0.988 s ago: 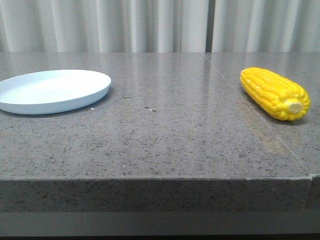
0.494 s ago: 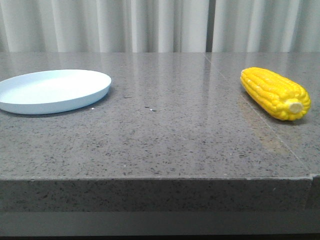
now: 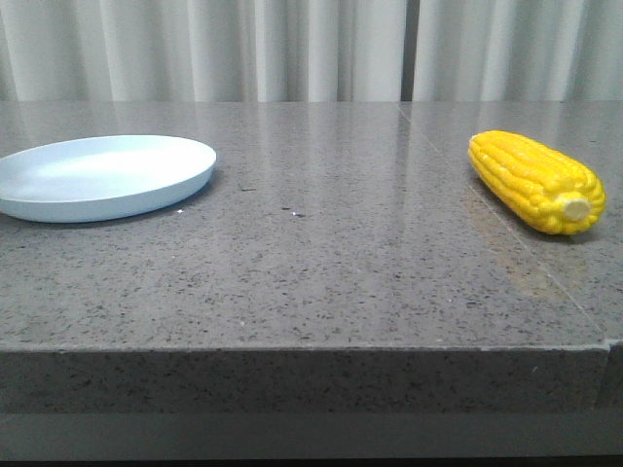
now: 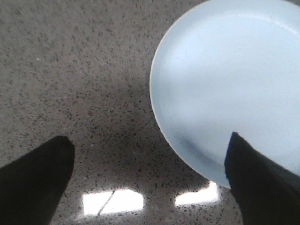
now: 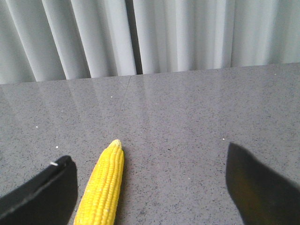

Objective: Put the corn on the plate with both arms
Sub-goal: 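Lower the left gripper onto the rim of the pale blue plate and grasp it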

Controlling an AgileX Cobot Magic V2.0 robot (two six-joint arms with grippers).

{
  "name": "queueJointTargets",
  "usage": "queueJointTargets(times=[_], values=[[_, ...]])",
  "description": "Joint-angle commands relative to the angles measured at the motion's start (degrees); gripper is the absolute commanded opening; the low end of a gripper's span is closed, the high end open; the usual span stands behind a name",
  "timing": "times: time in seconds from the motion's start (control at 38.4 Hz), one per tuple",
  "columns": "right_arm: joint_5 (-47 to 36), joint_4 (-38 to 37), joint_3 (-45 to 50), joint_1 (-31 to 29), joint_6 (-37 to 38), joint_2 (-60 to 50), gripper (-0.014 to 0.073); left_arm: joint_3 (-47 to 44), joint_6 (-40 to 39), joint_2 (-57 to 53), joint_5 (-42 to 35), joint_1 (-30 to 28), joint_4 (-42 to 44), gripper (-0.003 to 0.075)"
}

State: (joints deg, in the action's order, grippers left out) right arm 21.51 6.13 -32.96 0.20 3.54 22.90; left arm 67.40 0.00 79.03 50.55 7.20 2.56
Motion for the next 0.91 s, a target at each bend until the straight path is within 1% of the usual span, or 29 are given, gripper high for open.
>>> queueJointTargets(times=[0.0, 0.23, 0.39, 0.52, 0.62, 0.7, 0.78, 0.83, 0.86, 0.88], values=[[-4.29, 0.45, -2.17, -0.14, -0.62, 0.79, 0.0664, 5.96, 0.00, 4.37, 2.46, 0.42, -0.92, 0.0617], [-4.29, 0.45, -2.17, -0.14, -0.62, 0.79, 0.0664, 11.73, 0.00, 15.76, 3.38, 0.42, -0.92, 0.0617], [-4.29, 0.45, -2.17, -0.14, -0.62, 0.79, 0.0664, 12.58, 0.00, 18.97, 3.51, 0.42, -1.03, 0.0617], [-4.29, 0.45, -2.17, -0.14, -0.62, 0.79, 0.0664, 12.58, 0.00, 19.23, 3.64, 0.42, -1.39, 0.0606], [-4.29, 0.45, -2.17, -0.14, -0.62, 0.79, 0.0664, 12.58, 0.00, 19.23, 4.05, 0.42, -1.39, 0.0496], [-4.29, 0.45, -2.17, -0.14, -0.62, 0.79, 0.0664, 12.58, 0.00, 19.23, 4.05, 0.42, -1.39, 0.0373], [-4.29, 0.45, -2.17, -0.14, -0.62, 0.79, 0.0664, 12.58, 0.00, 19.23, 4.05, 0.42, -1.39, 0.0231], [-4.29, 0.45, -2.17, -0.14, -0.62, 0.79, 0.0664, 12.58, 0.00, 19.23, 4.05, 0.42, -1.39, 0.0155], [-4.29, 0.45, -2.17, -0.14, -0.62, 0.79, 0.0664, 12.58, 0.00, 19.23, 4.05, 0.42, -1.39, 0.0095], [-4.29, 0.45, -2.17, -0.14, -0.62, 0.79, 0.0664, 12.58, 0.00, 19.23, 4.05, 0.42, -1.39, 0.0062]])
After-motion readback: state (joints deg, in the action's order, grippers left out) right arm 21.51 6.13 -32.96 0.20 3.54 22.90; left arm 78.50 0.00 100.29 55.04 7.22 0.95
